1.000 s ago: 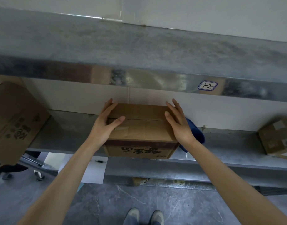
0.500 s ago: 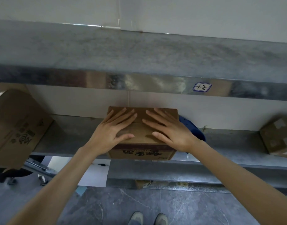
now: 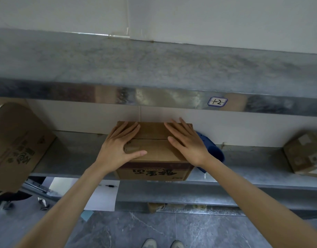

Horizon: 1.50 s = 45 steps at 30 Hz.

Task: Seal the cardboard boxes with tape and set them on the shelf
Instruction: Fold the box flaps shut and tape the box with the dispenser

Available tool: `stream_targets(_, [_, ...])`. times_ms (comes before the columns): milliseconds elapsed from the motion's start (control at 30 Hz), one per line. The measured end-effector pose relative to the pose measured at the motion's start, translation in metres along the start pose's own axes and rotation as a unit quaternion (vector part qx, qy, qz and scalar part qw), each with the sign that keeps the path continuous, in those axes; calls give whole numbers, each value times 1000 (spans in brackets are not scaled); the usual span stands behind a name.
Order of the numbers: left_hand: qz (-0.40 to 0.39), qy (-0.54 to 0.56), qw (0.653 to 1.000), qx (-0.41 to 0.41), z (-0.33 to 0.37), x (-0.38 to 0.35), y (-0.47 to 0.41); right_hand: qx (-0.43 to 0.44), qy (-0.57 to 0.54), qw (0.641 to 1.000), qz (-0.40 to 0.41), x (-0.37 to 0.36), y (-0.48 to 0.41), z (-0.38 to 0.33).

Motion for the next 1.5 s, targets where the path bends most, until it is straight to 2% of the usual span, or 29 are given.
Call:
stream_targets(133, [17,101,992,68,-11,2,1,-56,-126,988,64,9,2,15])
stream_targets(200, [27,144,984,102,-17,3,3,-95,-217,967,91,11,5,23])
stream_targets(300, [42,226,962,151,-23,4,7,-125,-295,940,120,10,12,27])
stream_targets(433, [47,304,937,168,-26,3,11,-171,-412,883,144,3,21,36])
stream_targets(633, [44,399,899,173,-31,-3,12,-163,-440,868,163,5,20,35])
stream_targets(767, [32,426,883,196,-39,-12,13,-159,-431,873,163,6,20,34])
stream_targets(967, [10,387,902,191,-35,-12,10,-155,-372,906,133,3,15,35])
stream_targets(1267, [10,351,917,192,-32,-5,9,-145,-389,896,158,8,18,33])
stream_targets(1500, [-51,314,934,165,-45,0,-14,-163,-390,886,191,1,18,32])
Point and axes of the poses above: each hand's wrist, its own y-axis away from the middle knuckle, its own x-axis out of the back of the hand, z = x × y, the point moved 10 cm from there along -y, towards the middle knuckle, and after that the axes turned 1 degree about x, right-handed, at the moved point
